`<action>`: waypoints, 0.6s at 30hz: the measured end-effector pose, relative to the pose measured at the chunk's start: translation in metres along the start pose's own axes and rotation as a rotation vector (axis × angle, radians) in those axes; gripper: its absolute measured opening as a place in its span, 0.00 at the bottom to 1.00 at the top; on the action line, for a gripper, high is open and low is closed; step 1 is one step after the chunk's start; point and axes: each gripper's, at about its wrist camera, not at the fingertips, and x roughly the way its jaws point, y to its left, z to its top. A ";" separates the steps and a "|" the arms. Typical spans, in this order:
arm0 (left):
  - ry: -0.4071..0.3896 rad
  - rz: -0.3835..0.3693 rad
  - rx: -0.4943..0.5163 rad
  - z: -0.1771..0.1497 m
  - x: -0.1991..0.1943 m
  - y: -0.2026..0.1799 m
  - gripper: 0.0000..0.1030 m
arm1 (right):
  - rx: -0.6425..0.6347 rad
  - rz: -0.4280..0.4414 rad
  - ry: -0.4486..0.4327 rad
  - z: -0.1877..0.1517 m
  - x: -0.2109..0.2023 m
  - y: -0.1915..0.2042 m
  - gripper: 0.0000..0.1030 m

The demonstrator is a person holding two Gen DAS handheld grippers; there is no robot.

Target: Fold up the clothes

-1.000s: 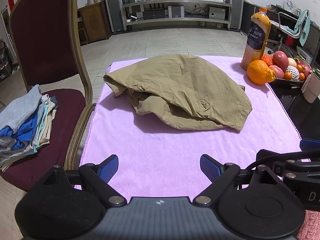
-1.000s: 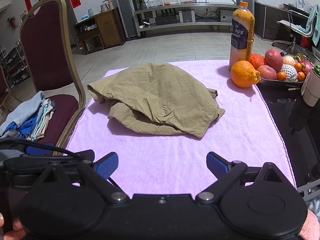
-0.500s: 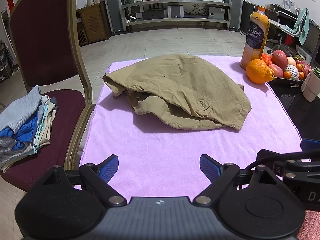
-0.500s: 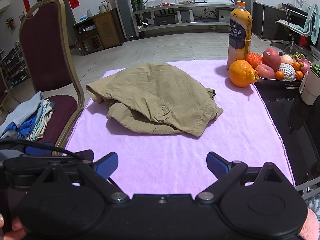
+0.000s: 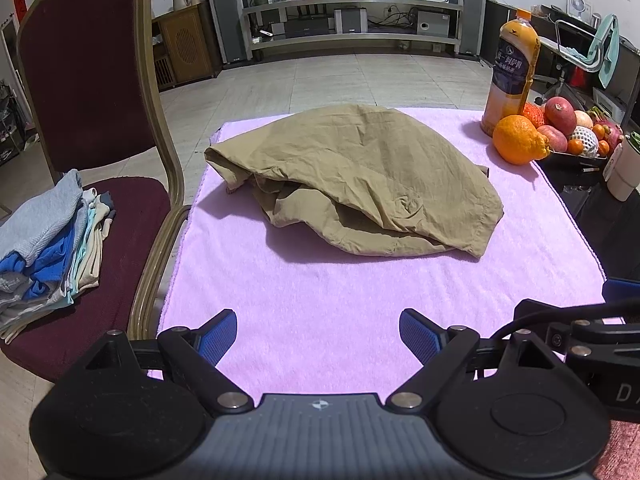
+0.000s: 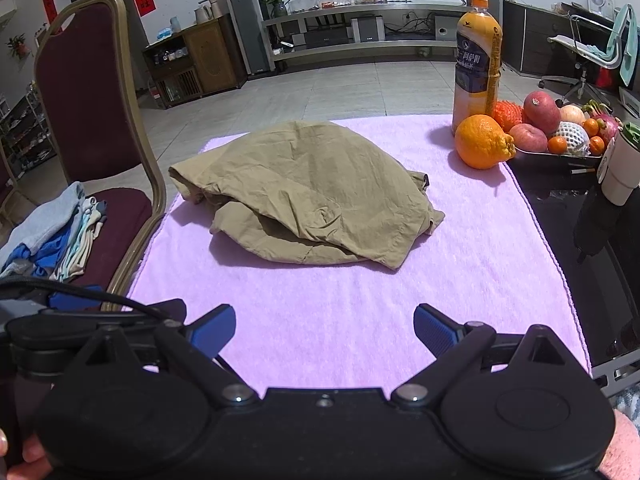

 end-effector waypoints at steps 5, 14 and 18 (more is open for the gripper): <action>-0.002 0.003 0.002 -0.002 -0.001 -0.001 0.85 | 0.000 -0.001 0.000 0.000 0.000 0.002 0.94; 0.002 0.005 0.005 -0.001 0.001 -0.002 0.85 | 0.002 -0.003 0.003 0.000 0.001 0.001 0.94; 0.006 0.004 0.006 -0.001 0.003 -0.002 0.85 | 0.002 -0.005 0.006 -0.001 0.002 0.001 0.94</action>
